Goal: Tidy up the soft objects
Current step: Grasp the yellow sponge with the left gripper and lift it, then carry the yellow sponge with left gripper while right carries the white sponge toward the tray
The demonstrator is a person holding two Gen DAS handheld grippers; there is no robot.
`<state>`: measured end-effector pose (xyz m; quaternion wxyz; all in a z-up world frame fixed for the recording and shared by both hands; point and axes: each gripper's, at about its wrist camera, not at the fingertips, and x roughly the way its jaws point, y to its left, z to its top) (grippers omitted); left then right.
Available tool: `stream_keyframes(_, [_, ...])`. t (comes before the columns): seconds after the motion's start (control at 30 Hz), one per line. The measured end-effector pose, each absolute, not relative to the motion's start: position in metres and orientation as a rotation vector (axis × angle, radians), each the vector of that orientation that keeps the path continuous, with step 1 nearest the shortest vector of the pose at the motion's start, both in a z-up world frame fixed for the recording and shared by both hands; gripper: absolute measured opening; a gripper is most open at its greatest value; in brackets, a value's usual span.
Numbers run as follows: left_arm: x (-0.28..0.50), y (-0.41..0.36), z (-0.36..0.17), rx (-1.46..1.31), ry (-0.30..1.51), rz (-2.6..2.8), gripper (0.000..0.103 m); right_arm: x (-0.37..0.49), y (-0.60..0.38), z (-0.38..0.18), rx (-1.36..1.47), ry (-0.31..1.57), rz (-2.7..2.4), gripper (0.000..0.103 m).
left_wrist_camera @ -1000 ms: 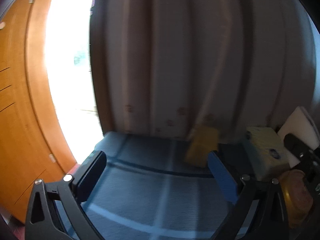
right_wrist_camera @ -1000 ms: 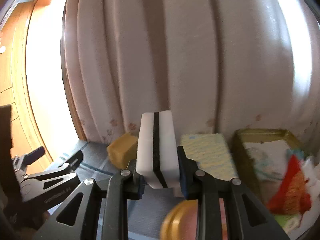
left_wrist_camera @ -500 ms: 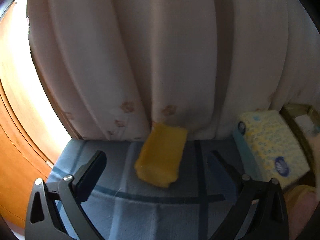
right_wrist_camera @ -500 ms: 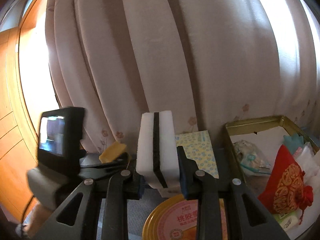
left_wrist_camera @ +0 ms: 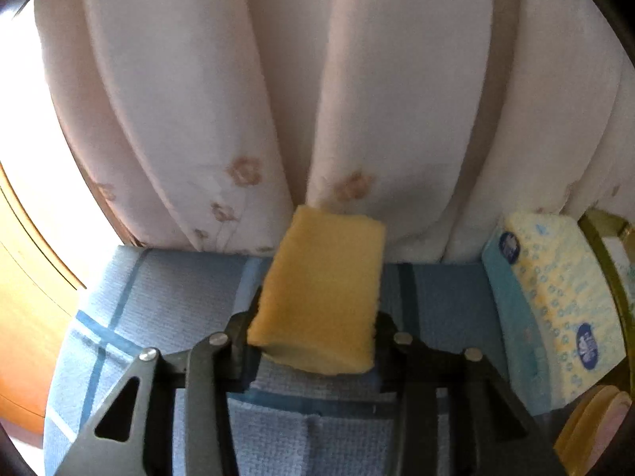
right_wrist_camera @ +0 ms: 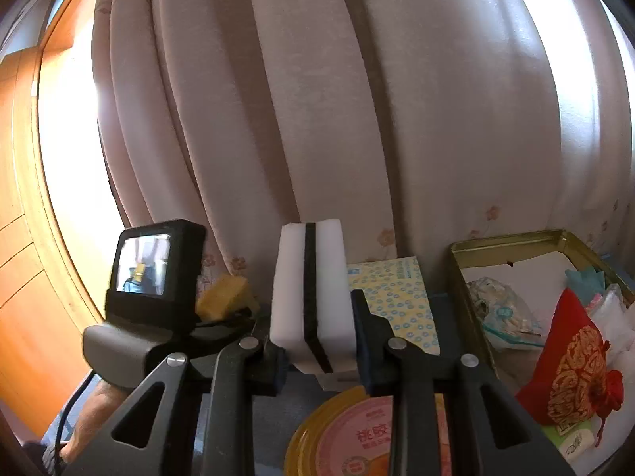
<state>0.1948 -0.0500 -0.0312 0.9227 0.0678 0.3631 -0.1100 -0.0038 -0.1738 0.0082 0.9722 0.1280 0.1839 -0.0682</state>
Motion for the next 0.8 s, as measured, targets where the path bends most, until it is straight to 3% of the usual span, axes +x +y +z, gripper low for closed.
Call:
stream_keyframes(0.3, [0.148,-0.039,-0.007,0.127,0.507,-0.139,0.039,-0.009,-0.169,0.01,0.238,0.358,-0.168,0.03])
stream_keyframes(0.8, [0.082,-0.021,-0.008,0.046,0.448,-0.107,0.039,-0.015,-0.156,0.012,0.17,0.339,-0.186,0.03])
